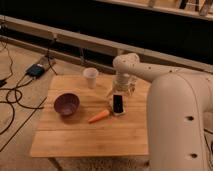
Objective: Place the eraser on the white sponge
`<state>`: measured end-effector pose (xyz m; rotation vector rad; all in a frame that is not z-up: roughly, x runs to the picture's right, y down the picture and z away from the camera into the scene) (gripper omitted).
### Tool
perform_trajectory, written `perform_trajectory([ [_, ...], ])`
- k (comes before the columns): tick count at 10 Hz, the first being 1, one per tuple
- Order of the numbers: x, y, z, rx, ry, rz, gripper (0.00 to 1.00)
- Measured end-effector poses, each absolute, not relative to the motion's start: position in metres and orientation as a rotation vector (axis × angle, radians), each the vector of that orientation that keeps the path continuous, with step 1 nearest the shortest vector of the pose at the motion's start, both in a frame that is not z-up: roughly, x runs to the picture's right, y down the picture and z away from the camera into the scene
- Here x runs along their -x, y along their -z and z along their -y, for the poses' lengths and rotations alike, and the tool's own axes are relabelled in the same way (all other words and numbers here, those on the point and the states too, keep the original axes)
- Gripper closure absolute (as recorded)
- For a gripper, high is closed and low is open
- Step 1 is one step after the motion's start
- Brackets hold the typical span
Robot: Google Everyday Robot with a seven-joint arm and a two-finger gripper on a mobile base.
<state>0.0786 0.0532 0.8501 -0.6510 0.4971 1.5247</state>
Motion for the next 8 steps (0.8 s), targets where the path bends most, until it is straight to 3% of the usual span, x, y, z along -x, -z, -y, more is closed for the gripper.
perform_trajectory([
  [3, -0.072, -0.807, -0.051, 0.633, -1.484, -0.494, 0.2],
  [8, -0.072, -0.806, -0.051, 0.63, -1.483, -0.493, 0.2],
])
